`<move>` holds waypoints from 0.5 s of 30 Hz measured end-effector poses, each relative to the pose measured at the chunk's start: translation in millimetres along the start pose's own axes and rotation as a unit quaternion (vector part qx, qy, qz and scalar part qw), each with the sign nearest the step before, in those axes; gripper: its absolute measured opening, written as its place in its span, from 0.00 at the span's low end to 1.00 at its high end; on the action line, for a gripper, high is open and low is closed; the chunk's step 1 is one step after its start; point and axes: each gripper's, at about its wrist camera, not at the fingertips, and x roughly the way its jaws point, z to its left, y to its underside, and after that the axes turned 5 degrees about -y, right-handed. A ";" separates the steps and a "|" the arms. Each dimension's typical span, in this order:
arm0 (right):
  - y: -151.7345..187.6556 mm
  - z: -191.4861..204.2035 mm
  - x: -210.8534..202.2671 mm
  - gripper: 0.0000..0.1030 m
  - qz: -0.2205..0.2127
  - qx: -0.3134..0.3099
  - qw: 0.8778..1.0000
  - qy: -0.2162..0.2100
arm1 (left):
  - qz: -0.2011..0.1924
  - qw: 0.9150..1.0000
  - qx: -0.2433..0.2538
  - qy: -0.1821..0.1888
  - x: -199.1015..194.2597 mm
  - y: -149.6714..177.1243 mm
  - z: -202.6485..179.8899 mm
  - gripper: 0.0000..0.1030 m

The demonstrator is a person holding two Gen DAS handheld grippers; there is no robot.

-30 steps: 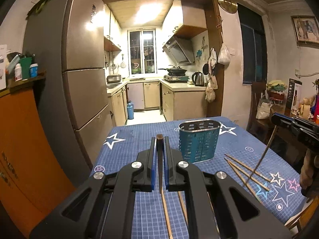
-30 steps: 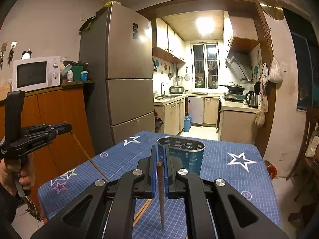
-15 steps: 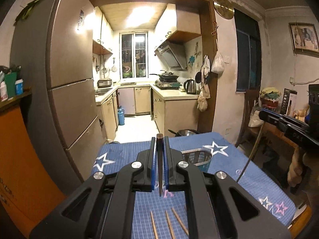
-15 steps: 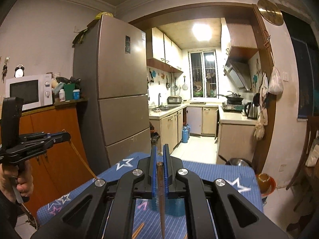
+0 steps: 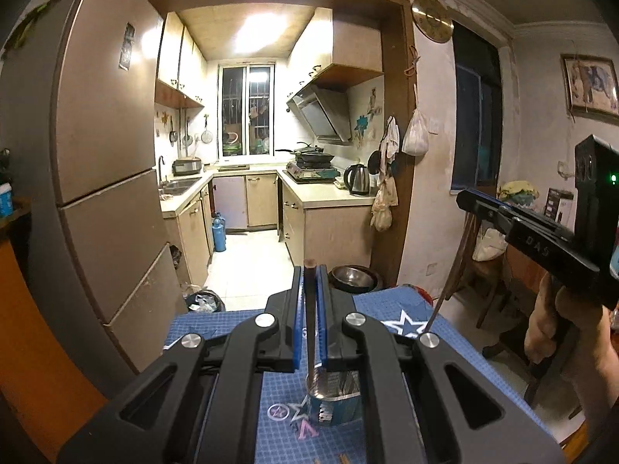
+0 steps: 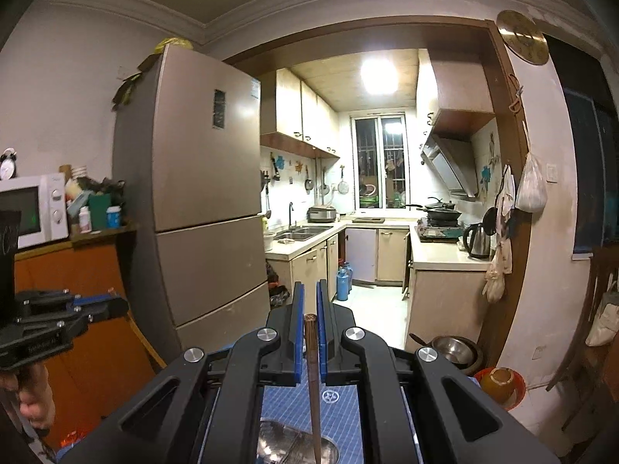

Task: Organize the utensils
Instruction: 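Lift the left tool's chopstick into the teal holder while the right tool carries its chopstick there, then open the left tool over the holder while the right tool releases its chopstick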

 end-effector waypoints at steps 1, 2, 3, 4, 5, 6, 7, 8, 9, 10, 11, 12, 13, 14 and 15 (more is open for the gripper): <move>-0.4 -2.6 4.5 0.07 0.000 0.004 1.000 0.000 | 0.003 1.000 -0.004 0.001 7.4 -1.1 -0.1 0.05; 0.2 -6.5 11.2 0.07 0.002 0.011 1.000 -0.001 | 0.006 1.000 -0.006 0.002 13.8 -0.6 0.2 0.05; 2.0 -9.7 17.8 0.07 0.003 0.018 1.000 -0.004 | 0.009 1.000 -0.007 0.003 20.1 -2.0 -1.6 0.05; 4.4 -11.9 23.2 0.07 0.005 0.022 1.000 -0.005 | 0.011 1.000 -0.007 0.003 24.2 -1.2 -1.5 0.05; 7.9 -12.7 27.9 0.07 0.007 0.024 1.000 -0.006 | 0.014 1.000 -0.006 0.005 31.0 0.9 -3.0 0.05; 12.0 -12.3 31.7 0.07 0.010 0.023 1.000 -0.006 | 0.017 1.000 -0.006 0.006 36.5 3.2 -3.5 0.05; 18.2 -14.4 38.8 0.07 0.015 0.025 1.000 -0.008 | 0.021 1.000 -0.006 0.007 43.6 6.7 -5.7 0.05; 24.1 -13.8 41.7 0.07 0.018 0.025 0.999 -0.008 | 0.024 1.000 -0.006 0.009 47.2 9.6 -4.5 0.04; 31.0 -16.6 47.6 0.07 0.023 0.028 0.999 -0.009 | 0.027 1.000 -0.007 0.011 52.5 13.2 -5.9 0.05; 35.9 -16.8 51.2 0.07 0.026 0.031 0.999 -0.009 | 0.029 0.999 -0.008 0.013 55.2 15.3 -4.8 0.05; 42.1 -18.4 55.6 0.07 0.030 0.034 0.999 -0.009 | 0.034 0.999 -0.009 0.016 60.1 20.3 -5.2 0.04; 49.3 -21.7 60.8 0.07 0.036 0.038 0.999 -0.009 | 0.038 0.999 -0.009 0.018 64.6 22.9 -3.5 0.04; 54.0 -23.0 63.8 0.07 0.040 0.040 0.998 -0.008 | 0.043 0.999 -0.007 0.018 69.9 27.7 -5.7 0.04; 60.2 -25.6 67.5 0.07 0.044 0.043 0.998 -0.008 | 0.045 0.999 -0.006 0.019 73.3 29.5 -5.9 0.04; 65.2 -27.1 69.8 0.07 0.047 0.047 0.998 -0.009 | 0.049 0.999 -0.004 0.021 77.3 33.3 -7.2 0.04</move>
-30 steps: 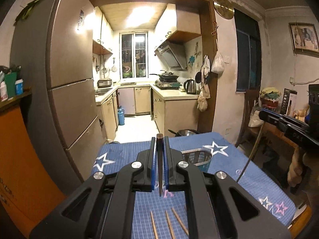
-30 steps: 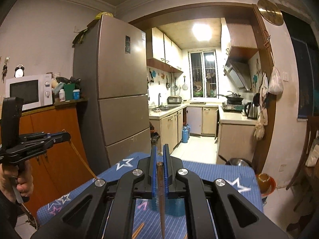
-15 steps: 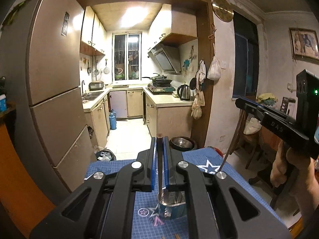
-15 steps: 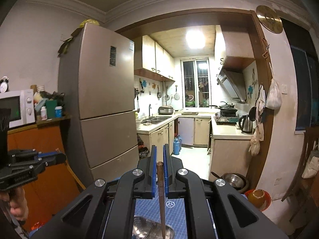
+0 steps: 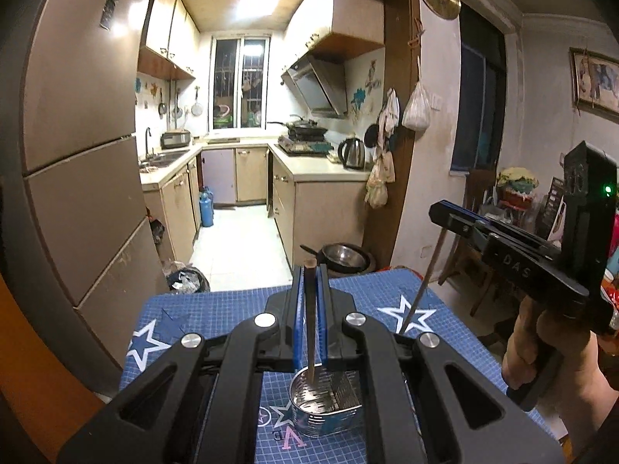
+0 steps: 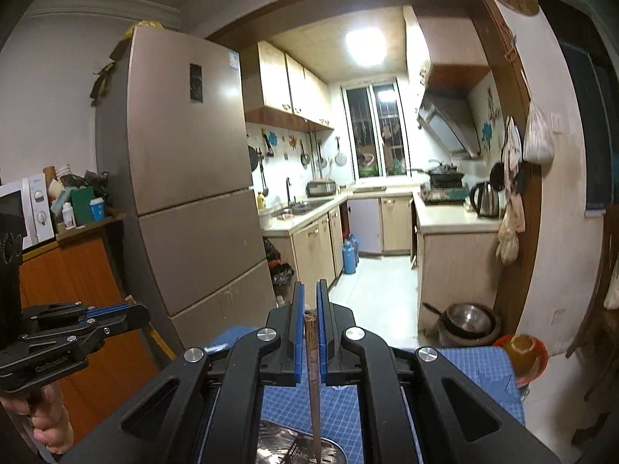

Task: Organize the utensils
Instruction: 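Open the left tool over the holder while the right tool releases its chopstick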

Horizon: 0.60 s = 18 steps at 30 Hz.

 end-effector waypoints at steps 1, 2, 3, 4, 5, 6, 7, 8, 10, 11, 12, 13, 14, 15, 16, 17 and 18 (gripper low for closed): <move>2.7 -1.8 1.9 0.07 0.002 0.002 1.000 -0.001 | 0.004 1.000 0.001 0.000 4.1 3.1 -0.8 0.04; 6.2 -3.5 4.0 0.07 0.005 0.004 1.000 -0.001 | 0.007 1.000 0.001 0.000 7.6 5.9 -0.1 0.04; 9.5 -4.6 6.0 0.07 0.007 0.005 1.000 -0.001 | 0.010 1.000 0.000 -0.001 10.8 7.7 0.5 0.05; 12.1 -4.7 7.3 0.07 0.010 0.005 1.000 -0.002 | 0.013 1.000 -0.001 -0.001 12.8 8.8 0.9 0.05; 15.3 -5.1 9.2 0.07 0.013 0.005 1.000 -0.002 | 0.017 1.000 -0.002 -0.003 16.1 11.1 1.3 0.05; 18.2 -5.3 10.5 0.07 0.015 0.004 1.000 -0.001 | 0.020 1.000 -0.002 -0.003 18.9 12.4 1.4 0.05; 21.0 -4.9 11.7 0.07 0.017 0.005 1.000 -0.002 | 0.023 1.000 0.000 -0.003 20.7 14.6 0.7 0.05; 23.3 -4.9 12.3 0.07 0.019 0.004 1.000 -0.002 | 0.024 1.000 0.000 -0.003 21.0 15.9 1.4 0.05; 27.2 -5.5 13.8 0.07 0.022 0.004 1.000 -0.001 | 0.026 1.000 0.002 -0.002 21.6 17.8 1.5 0.05; 28.8 -6.2 14.5 0.07 0.024 0.005 1.000 -0.001 | 0.026 1.000 0.003 -0.004 21.5 19.1 0.8 0.05; 29.8 -7.3 14.9 0.07 0.026 0.006 1.000 0.000 | 0.027 1.000 0.003 -0.005 22.3 18.4 1.5 0.05; 30.3 -7.5 15.1 0.07 0.027 0.006 1.000 -0.001 | 0.028 1.000 0.003 -0.006 22.5 19.3 1.8 0.05; 31.1 -7.3 15.0 0.07 0.028 0.004 1.000 0.000 | 0.029 1.000 0.003 -0.007 22.5 19.3 1.7 0.05; 31.5 -7.2 14.6 0.07 0.028 0.004 1.000 0.000 | 0.030 1.000 0.003 -0.007 22.9 19.5 1.5 0.05; 31.7 -7.7 14.2 0.07 0.028 0.004 1.000 -0.001 | 0.031 0.999 0.003 -0.007 23.5 19.4 1.4 0.05; 32.1 -7.9 13.5 0.07 0.027 0.005 1.000 -0.002 | 0.031 0.999 0.003 -0.008 23.7 19.9 1.1 0.05; 32.6 -8.0 12.8 0.07 0.027 0.005 1.000 -0.003 | 0.032 0.999 0.004 -0.007 24.2 19.9 0.6 0.05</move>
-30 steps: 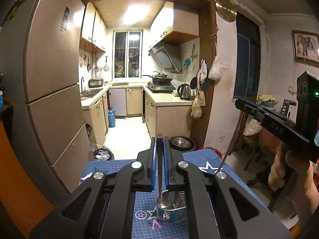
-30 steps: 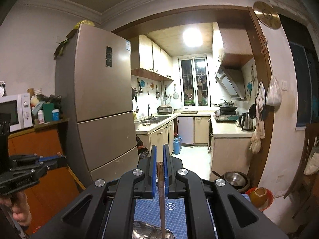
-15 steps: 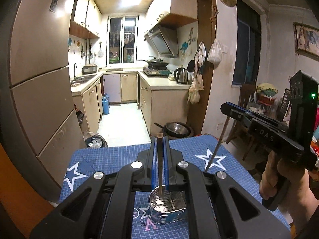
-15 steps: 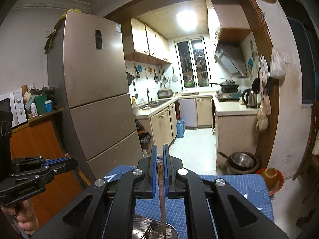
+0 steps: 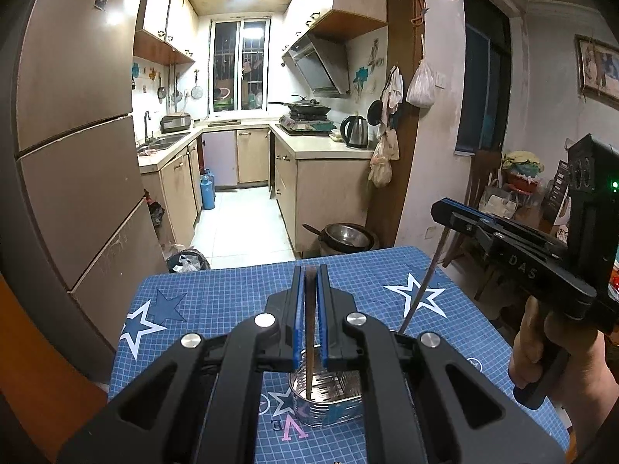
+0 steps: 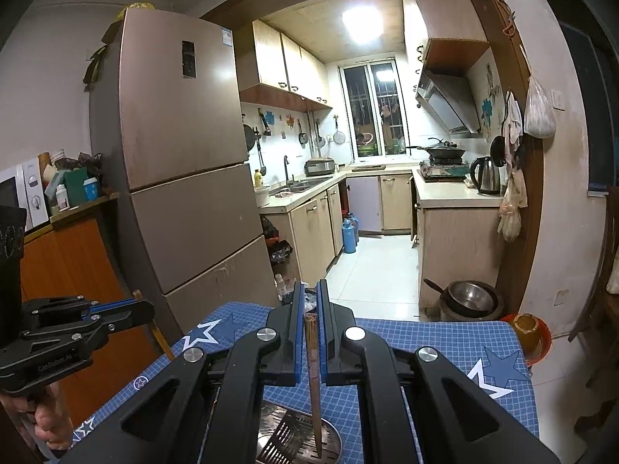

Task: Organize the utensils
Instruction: 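Open the left tool over the holder while the right tool releases its chopstick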

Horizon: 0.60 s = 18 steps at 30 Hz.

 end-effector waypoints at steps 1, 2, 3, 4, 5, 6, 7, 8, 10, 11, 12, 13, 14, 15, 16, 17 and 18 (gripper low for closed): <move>0.4 0.1 -0.2 0.08 0.001 -0.001 1.000 0.000 | 0.000 1.000 0.001 0.001 -0.1 0.6 -0.7 0.05; 1.2 0.3 -0.5 0.08 0.001 -0.002 1.000 0.000 | 0.001 1.000 0.002 0.001 0.2 0.6 -0.4 0.05; 1.9 0.4 -1.2 0.12 0.001 -0.003 1.000 0.000 | 0.001 1.000 0.003 0.001 0.2 1.2 -0.6 0.06; 1.9 -0.1 -1.8 0.20 0.000 -0.003 1.000 0.000 | 0.001 1.000 0.002 0.000 0.8 0.9 -0.8 0.07; 2.1 -0.2 -3.0 0.23 -0.002 -0.003 1.000 0.001 | 0.001 1.000 0.001 0.000 0.6 1.6 -0.3 0.09; 2.5 -0.5 -3.9 0.25 -0.004 -0.003 1.000 0.001 | 0.001 1.000 0.000 -0.002 1.2 -0.2 0.0 0.15; 2.6 -0.5 -6.1 0.26 -0.006 -0.002 1.000 0.001 | -0.001 1.000 -0.001 -0.003 0.1 0.4 1.2 0.18; 2.3 -0.7 -8.3 0.26 -0.008 -0.002 1.000 0.002 | -0.003 1.000 -0.002 -0.005 -1.7 0.9 2.1 0.25; 2.2 -0.3 -14.3 0.28 -0.012 -0.003 1.000 0.002 | -0.007 1.000 -0.002 -0.010 -5.9 1.7 2.3 0.30; 1.7 1.1 -18.8 0.28 -0.014 -0.005 1.000 0.002 | -0.009 1.000 -0.002 -0.011 -9.1 2.1 2.2 0.32; 1.3 2.0 -22.6 0.30 -0.017 -0.006 1.000 0.002 | -0.012 1.000 -0.003 -0.011 -13.9 2.7 2.4 0.33; 0.9 4.4 -29.2 0.31 -0.021 -0.008 1.000 0.001 | -0.014 1.000 -0.004 -0.012 -18.8 3.8 2.0 0.33; 1.0 6.8 -37.5 0.32 -0.026 -0.009 1.000 0.000 | -0.017 1.000 -0.004 -0.012 -24.4 5.2 2.1 0.34; 1.9 8.7 -47.8 0.33 -0.031 -0.009 0.999 -0.002 | -0.020 1.000 -0.003 -0.011 -31.7 7.2 2.1 0.34; 2.9 9.8 -55.4 0.36 -0.034 -0.008 0.999 -0.004 | -0.023 1.000 -0.002 -0.011 -38.3 8.9 1.6 0.34; 5.2 12.7 -68.0 0.37 -0.040 -0.006 0.999 -0.006 | -0.030 1.000 0.001 -0.010 -51.5 13.6 1.0 0.37; 9.5 17.5 -84.4 0.40 -0.046 -0.007 0.999 -0.010 | -0.035 0.999 0.004 -0.009 -62.5 18.3 0.3 0.41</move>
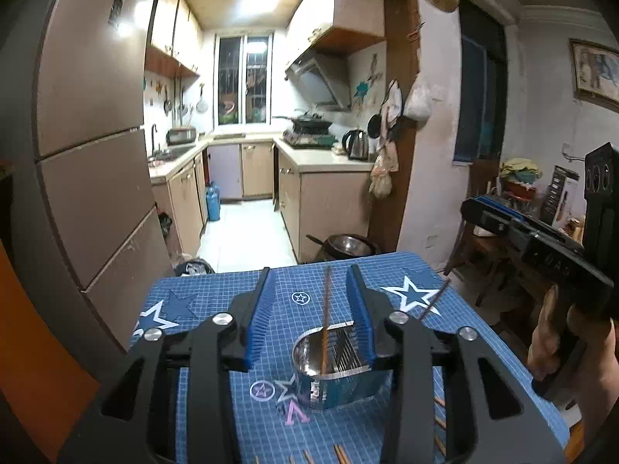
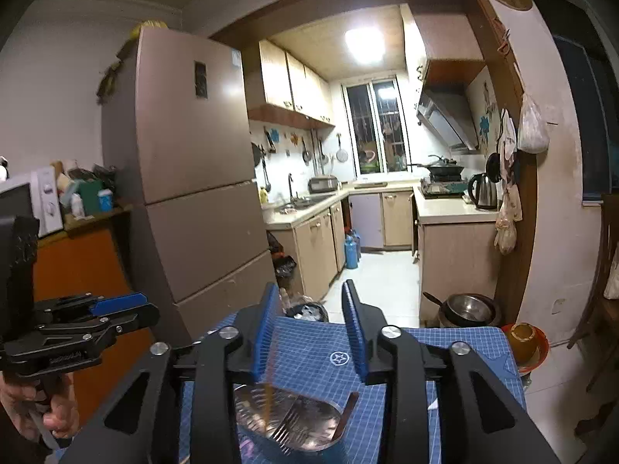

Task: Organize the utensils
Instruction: 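Open the left tool over the holder while the right tool releases its chopstick, then grasp another wooden chopstick with the left tool while the right tool grasps one too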

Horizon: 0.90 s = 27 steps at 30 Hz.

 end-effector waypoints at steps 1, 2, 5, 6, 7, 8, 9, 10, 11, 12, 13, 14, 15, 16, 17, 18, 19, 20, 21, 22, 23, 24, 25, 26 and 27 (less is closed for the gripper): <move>3.2 4.8 -11.6 0.42 -0.003 -0.003 1.000 -0.003 | -0.007 1.000 0.007 -0.002 -17.0 8.2 -0.3 0.43; 8.2 10.9 -26.2 0.43 -0.005 -0.008 1.000 -0.005 | -0.012 1.000 0.012 -0.007 -31.1 16.5 -1.1 0.44; 33.9 31.3 -73.5 0.45 -0.005 -0.027 0.999 -0.019 | -0.018 0.999 0.035 -0.021 -71.6 54.1 0.7 0.46; 46.1 38.1 -89.7 0.45 -0.002 -0.032 0.999 -0.025 | -0.016 0.999 0.039 -0.028 -81.1 66.6 1.5 0.48; 57.9 43.5 -103.2 0.46 -0.001 -0.032 0.999 -0.031 | -0.009 0.999 0.043 -0.029 -93.0 87.2 3.8 0.48; 72.0 48.5 -116.4 0.46 0.003 -0.032 0.999 -0.037 | 0.001 0.998 0.046 -0.031 -100.6 105.2 6.4 0.48; 88.9 53.7 -129.1 0.46 0.009 -0.029 0.999 -0.038 | 0.010 0.998 0.046 -0.035 -106.3 121.2 9.2 0.48; 102.7 57.5 -138.2 0.46 0.013 -0.025 0.999 -0.041 | 0.022 0.998 0.046 -0.038 -111.8 142.5 12.8 0.48; 121.8 62.8 -148.2 0.46 0.021 -0.019 0.999 -0.045 | 0.033 0.998 0.045 -0.041 -113.8 158.5 16.3 0.48; 143.5 69.6 -155.5 0.46 0.034 -0.015 0.998 -0.046 | 0.049 0.997 0.043 -0.046 -114.8 178.3 20.4 0.48; 162.2 76.6 -160.7 0.46 0.044 -0.011 0.998 -0.047 | 0.062 0.996 0.039 -0.050 -114.7 192.6 25.0 0.48; 184.5 83.1 -163.8 0.46 0.060 -0.003 0.997 -0.050 | 0.081 0.995 0.025 -0.050 -113.6 213.4 32.0 0.48; 208.8 90.0 -164.6 0.44 0.081 0.008 0.995 -0.054 | 0.101 0.994 0.015 -0.046 -111.5 233.8 37.8 0.48; 225.8 94.7 -163.8 0.41 0.097 0.017 0.993 -0.057 | 0.116 0.992 0.008 -0.046 -109.6 248.6 42.0 0.48; 251.1 102.0 -160.5 0.40 0.124 0.031 0.990 -0.065 | 0.128 0.991 0.002 -0.044 -107.9 262.2 45.5 0.48; 270.2 110.0 -156.3 0.38 0.145 0.037 0.987 -0.067 | 0.138 0.989 -0.002 -0.042 -106.9 274.0 46.1 0.48; 285.1 117.5 -151.8 0.37 0.161 0.038 0.984 -0.066 | 0.150 0.988 -0.003 -0.040 -104.8 286.5 45.8 0.48; 297.5 124.1 -147.1 0.36 0.176 0.039 0.981 -0.066 | 0.155 0.987 -0.001 -0.040 -104.0 292.6 44.1 0.48; 311.3 132.0 -142.3 0.34 0.195 0.036 0.978 -0.067 | 0.156 0.987 0.001 -0.039 -106.2 298.1 44.2 0.48; 318.9 138.1 -139.5 0.33 0.204 0.030 0.976 -0.066 | 0.159 0.987 0.001 -0.034 -106.1 302.3 43.1 0.48; 323.8 143.0 -137.7 0.33 0.211 0.026 0.975 -0.063 | 0.160 0.987 0.001 -0.032 -107.1 305.3 42.3 0.48; 328.3 148.1 -135.3 0.33 0.219 0.024 0.973 -0.063 | 0.160 0.987 0.000 -0.029 -107.7 307.5 41.3 0.48; 330.0 150.8 -132.8 0.32 0.225 0.023 0.972 -0.063 | 0.160 0.987 0.001 -0.026 -108.2 308.8 40.6 0.48; 332.1 154.1 -130.5 0.31 0.228 0.021 0.971 -0.061 | 0.160 0.987 0.002 -0.025 -110.1 312.7 43.1 0.48; 333.8 156.8 -127.6 0.29 0.233 0.017 0.971 -0.058 | 0.161 0.987 0.002 -0.024 -110.3 314.8 43.4 0.48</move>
